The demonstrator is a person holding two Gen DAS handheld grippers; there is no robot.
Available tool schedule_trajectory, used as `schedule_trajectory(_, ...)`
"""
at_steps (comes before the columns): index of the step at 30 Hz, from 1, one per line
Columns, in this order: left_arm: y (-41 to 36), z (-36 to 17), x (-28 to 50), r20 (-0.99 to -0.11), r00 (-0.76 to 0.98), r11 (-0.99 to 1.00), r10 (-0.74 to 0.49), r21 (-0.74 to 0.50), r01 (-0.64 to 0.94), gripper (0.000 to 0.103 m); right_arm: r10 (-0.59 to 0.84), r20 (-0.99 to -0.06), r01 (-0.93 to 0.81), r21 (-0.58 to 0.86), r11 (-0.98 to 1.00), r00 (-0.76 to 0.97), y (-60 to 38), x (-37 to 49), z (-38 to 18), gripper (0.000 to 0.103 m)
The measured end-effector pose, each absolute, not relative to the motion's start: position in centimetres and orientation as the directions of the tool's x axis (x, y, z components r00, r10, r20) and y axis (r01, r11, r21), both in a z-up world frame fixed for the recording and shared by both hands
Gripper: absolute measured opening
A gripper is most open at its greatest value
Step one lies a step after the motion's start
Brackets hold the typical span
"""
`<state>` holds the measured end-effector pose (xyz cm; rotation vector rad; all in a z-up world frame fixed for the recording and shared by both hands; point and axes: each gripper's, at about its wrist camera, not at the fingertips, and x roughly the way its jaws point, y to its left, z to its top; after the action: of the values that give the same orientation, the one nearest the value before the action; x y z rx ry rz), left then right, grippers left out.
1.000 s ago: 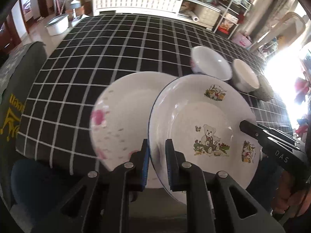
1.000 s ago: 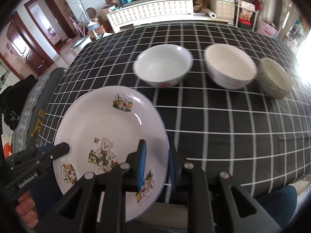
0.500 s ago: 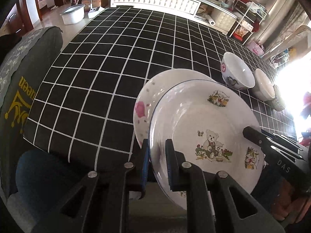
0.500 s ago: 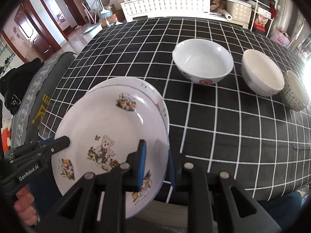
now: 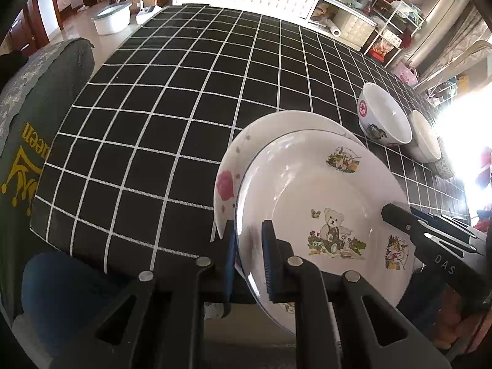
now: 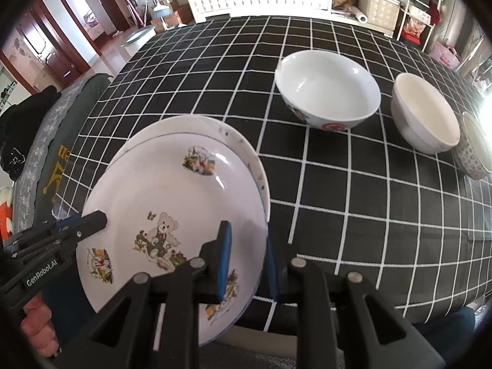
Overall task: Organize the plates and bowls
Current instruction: 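Carry the teddy-bear plate over and lower it onto the pink-flower plate, then open the right gripper and withdraw from the three-plate stack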
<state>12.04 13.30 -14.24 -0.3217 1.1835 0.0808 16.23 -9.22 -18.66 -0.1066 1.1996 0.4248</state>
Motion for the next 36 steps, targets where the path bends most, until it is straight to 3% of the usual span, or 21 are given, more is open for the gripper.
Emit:
schedule_trajectory(12, 13.9, -15.3, 13.7, -0.923, 0.361, 0.946, -0.135, -0.228, -0.229, 0.013, 0.239, -0.936, -0.362, 0.135, 0.923, 0.259, -8.8, 17.9, -19.7, 0.025)
schedule_trajectory(29, 13.6, -12.8, 13.3, -0.907, 0.416, 0.97, -0.072, -0.161, -0.183, 0.014, 0.252, -0.915, -0.396, 0.114, 0.911, 0.315, -9.0, 17.3, -18.3, 0.025)
schedule_trajectory(34, 13.1, -11.1, 12.7, -0.891, 0.45, 0.969, -0.056, -0.157, -0.19, 0.017, 0.265, -0.903, -0.396, 0.119, 0.911, 0.338, -9.8, 16.7, -17.3, 0.025)
schedule_trajectory(36, 12.6, -10.2, 12.3, -0.879, 0.473, 0.97, -0.051, -0.157, -0.187, 0.023, 0.274, -0.897, -0.398, 0.124, 0.909, 0.346, -10.0, 16.4, -16.8, 0.025)
